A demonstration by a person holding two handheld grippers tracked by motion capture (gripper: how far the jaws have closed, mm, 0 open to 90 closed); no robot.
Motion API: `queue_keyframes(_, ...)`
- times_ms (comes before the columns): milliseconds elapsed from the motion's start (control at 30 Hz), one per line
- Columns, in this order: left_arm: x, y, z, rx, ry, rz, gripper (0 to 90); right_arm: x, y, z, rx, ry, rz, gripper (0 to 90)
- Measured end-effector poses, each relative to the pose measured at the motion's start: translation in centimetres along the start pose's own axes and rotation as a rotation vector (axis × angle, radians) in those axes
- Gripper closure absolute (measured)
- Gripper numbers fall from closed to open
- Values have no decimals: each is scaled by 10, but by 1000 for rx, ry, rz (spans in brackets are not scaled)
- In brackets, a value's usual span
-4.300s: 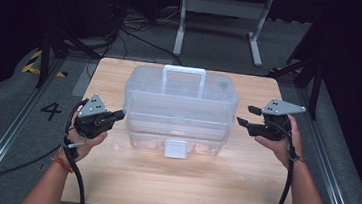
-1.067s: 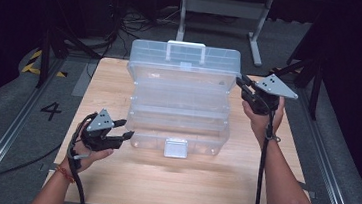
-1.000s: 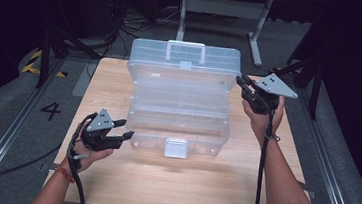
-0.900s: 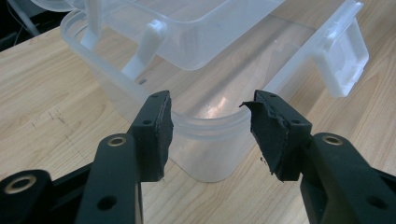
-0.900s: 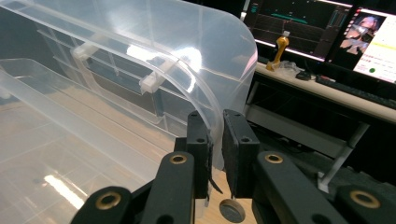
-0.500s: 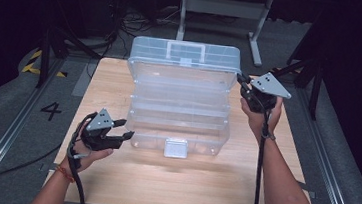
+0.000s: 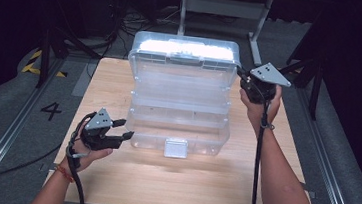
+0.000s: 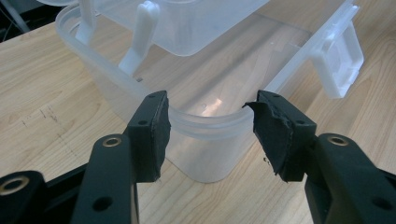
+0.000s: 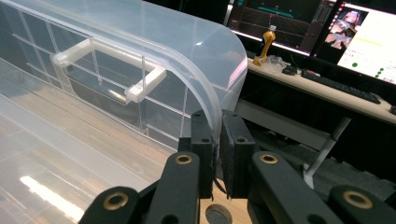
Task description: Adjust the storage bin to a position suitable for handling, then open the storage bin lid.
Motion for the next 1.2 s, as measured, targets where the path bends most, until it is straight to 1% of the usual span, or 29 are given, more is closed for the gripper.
queue_keyframes(100,0,-1,0,-1,1,2,469,-3,2,-2,-10,5,11,850)
queue_keyframes(133,0,-1,0,-10,5,3,470,-4,2,-3,-14,9,15,851)
queue_keyframes(200,0,-3,0,-15,7,11,470,-5,3,-5,-14,11,19,850)
queue_keyframes(267,0,-5,-2,-20,12,27,473,-6,4,-5,-17,16,22,850)
queue_keyframes(300,1,-7,-2,-40,25,42,471,-7,4,-6,-18,18,24,850)
queue_keyframes(333,1,-10,-2,-47,34,61,474,-7,5,-7,-17,19,26,850)
queue_keyframes(367,2,-12,-1,-57,36,68,476,-8,5,-8,-17,24,30,850)
queue_keyframes(400,2,-14,-2,-53,36,72,476,-9,6,-8,-18,25,32,850)
queue_keyframes(433,3,-16,-1,-61,36,78,475,-9,6,-8,-18,26,32,850)
queue_keyframes(533,6,-24,2,-45,47,97,463,-12,7,-11,-27,34,35,850)
queue_keyframes(567,7,-28,3,-41,50,108,457,-12,7,-12,-29,37,37,850)
queue_keyframes(600,7,-31,4,-47,53,117,447,-13,7,-12,-28,39,37,850)
queue_keyframes(633,7,-35,4,-45,60,133,439,-14,8,-12,-27,41,40,850)
queue_keyframes(667,6,-39,4,-38,57,143,430,-15,8,-13,-31,44,41,850)
queue_keyframes(700,6,-43,4,-38,65,155,416,-15,8,-13,-31,46,44,850)
queue_keyframes(767,6,-50,4,-39,76,176,351,-16,9,-15,-32,51,46,850)
queue_keyframes(800,7,-55,4,-37,80,188,333,-17,9,-15,-32,52,47,850)
queue_keyframes(900,11,-65,5,-35,79,212,279,-18,10,-16,-28,57,53,849)
queue_keyframes(933,12,-68,5,-28,74,220,268,-19,10,-16,-28,56,54,849)
queue_keyframes(967,12,-72,4,-13,68,221,256,-19,10,-16,-30,57,53,849)
queue_keyframes(1000,14,-75,4,-7,69,230,246,-19,10,-17,-30,58,55,849)
queue_keyframes(1033,15,-76,5,-14,64,237,231,-20,11,-17,-29,59,59,849)
queue_keyframes(1100,16,-80,3,19,54,233,210,-20,12,-18,-31,63,65,849)
queue_keyframes(1133,17,-82,3,10,55,236,198,-21,12,-18,-33,64,68,848)
queue_keyframes(1167,18,-83,2,25,54,231,190,-22,13,-19,-32,65,70,848)
queue_keyframes(1200,18,-85,2,28,50,231,187,-22,13,-19,-31,66,71,848)
Point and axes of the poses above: each handheld gripper's, and its own axes: x roughly backward along the jaws, y roughly out of its top, z roughly to its left, the point moved 3 cm from there along -x, roughly forward along the jaws, and after that the axes turned 3 degrees about y, right-handed, at the moved point
